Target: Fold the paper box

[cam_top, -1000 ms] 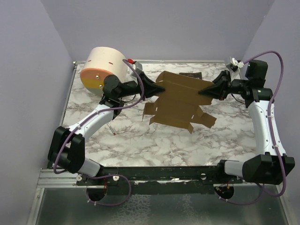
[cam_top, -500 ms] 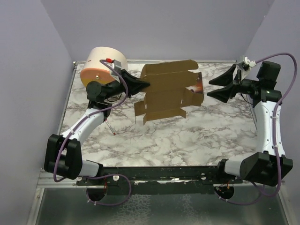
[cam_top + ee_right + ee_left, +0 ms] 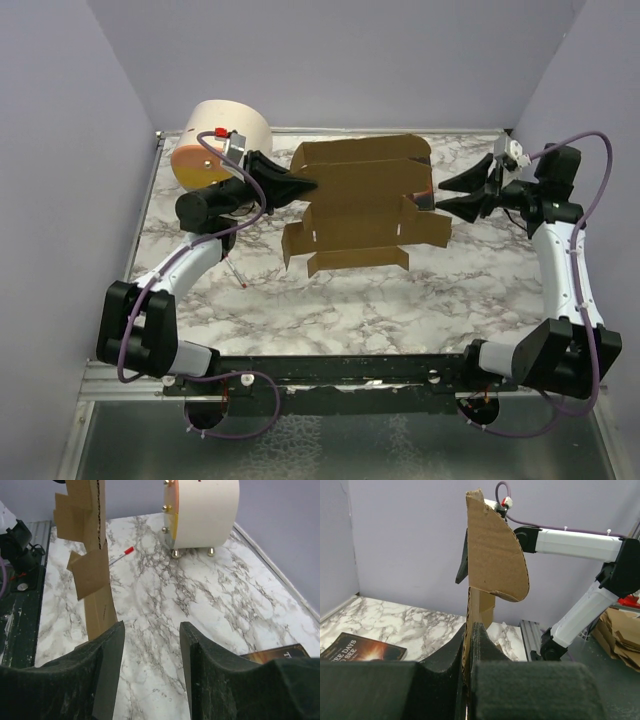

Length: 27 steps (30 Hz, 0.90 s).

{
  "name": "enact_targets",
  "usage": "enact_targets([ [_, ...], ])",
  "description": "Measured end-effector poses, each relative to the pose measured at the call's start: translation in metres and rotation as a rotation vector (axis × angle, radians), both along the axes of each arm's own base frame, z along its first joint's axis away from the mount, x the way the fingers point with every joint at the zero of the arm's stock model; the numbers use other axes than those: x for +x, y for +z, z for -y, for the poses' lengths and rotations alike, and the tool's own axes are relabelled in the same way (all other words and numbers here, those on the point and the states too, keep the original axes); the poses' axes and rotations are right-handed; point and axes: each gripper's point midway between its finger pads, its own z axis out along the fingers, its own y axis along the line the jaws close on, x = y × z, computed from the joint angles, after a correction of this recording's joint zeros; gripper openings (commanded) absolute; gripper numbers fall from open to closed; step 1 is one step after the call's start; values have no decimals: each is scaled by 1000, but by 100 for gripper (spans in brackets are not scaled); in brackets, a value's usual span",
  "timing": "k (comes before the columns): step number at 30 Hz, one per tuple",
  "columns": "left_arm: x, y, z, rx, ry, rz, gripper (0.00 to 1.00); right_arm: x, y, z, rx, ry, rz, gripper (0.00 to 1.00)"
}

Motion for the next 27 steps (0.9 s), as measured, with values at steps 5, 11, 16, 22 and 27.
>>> enact_targets([
  [5,0,-3,1,-8,-27,-13,0,-4,-1,-19,-15,70,61,47],
  [11,-1,-5,2,-11,-41,-18,0,-12,-1,-36,-18,132,89,36],
  [16,-5,-2,1,-18,-50,-7,0,-15,-1,-43,-15,158,83,27],
  [22,-6,-2,1,-23,-57,-8,0,-18,-2,-49,-10,182,66,31],
  [27,-4,-4,2,-23,-61,-20,0,-22,-2,-55,-8,203,59,34],
])
